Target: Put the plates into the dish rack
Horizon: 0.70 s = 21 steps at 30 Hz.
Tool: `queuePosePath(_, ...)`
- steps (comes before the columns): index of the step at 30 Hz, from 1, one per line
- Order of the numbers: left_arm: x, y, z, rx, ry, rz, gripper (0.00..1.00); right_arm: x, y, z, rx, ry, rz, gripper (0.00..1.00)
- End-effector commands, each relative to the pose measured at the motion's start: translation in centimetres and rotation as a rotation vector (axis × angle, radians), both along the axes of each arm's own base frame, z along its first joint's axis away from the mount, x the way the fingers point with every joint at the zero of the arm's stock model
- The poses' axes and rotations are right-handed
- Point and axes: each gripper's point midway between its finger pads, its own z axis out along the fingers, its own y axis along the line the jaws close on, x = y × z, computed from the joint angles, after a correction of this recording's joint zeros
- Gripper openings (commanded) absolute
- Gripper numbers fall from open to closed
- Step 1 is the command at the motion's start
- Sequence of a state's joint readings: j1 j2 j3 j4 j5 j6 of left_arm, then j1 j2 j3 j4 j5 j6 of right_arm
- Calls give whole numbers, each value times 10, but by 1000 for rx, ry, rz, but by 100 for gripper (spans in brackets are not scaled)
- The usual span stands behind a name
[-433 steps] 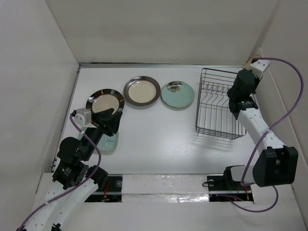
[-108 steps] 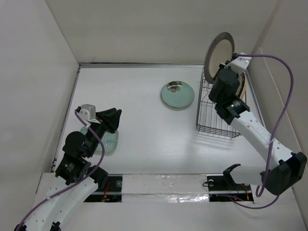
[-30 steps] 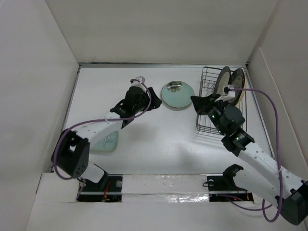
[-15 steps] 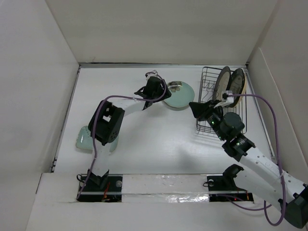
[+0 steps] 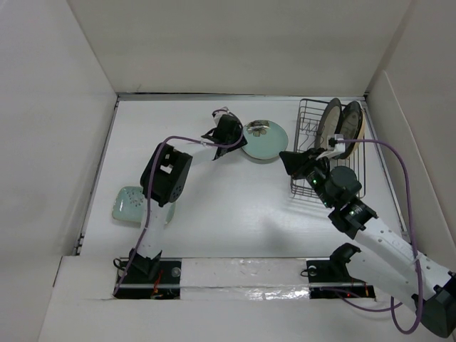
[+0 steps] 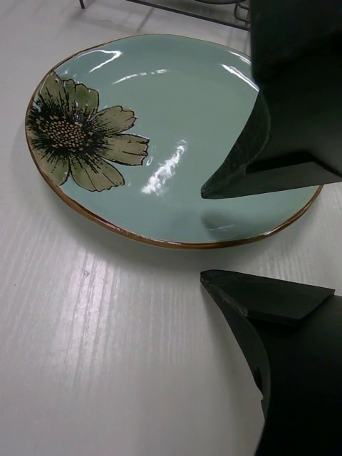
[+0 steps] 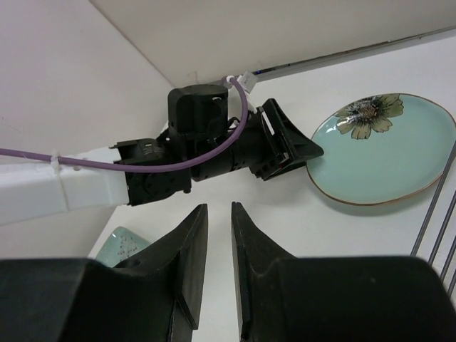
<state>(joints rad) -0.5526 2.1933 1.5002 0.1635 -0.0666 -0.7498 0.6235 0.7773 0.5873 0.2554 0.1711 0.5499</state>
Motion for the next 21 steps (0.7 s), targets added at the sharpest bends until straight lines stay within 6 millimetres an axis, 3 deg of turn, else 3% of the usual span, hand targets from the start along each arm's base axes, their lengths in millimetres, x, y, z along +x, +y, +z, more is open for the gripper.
queuePosePath(1, 8, -8, 4, -32, -12, -14, 42, 0, 4, 10, 20, -40, 13, 26)
queuePosePath(10, -2, -22, -12, -114, 23, -59, 35, 3, -1, 6, 16, -36, -22, 25)
queuePosePath(14, -1, -18, -13, -186, 8, -51, 18, 5, -1, 5, 7, -30, -27, 25)
queuePosePath(15, 4, -16, -4, -214, -26, -48, 4, 5, -1, 4, 5, -29, -27, 25)
queuePosePath(16, 7, -9, -1, -223, -36, -38, 0, 6, -4, 4, 4, -30, -38, 25)
queuePosePath(17, 0, -6, -6, -219, -28, -37, 0, 7, -5, 4, 2, -29, -44, 25)
queuePosePath(18, 6, -2, 14, -246, -81, -29, 0, 7, -6, 3, -1, -30, -49, 25)
queuePosePath(20, 0, 11, 20, -241, -109, -18, 0, 9, -9, 2, -3, -27, -58, 25)
queuePosePath(21, 1, 13, 47, -244, -173, -26, 0, 9, -8, 2, -3, -28, -55, 26)
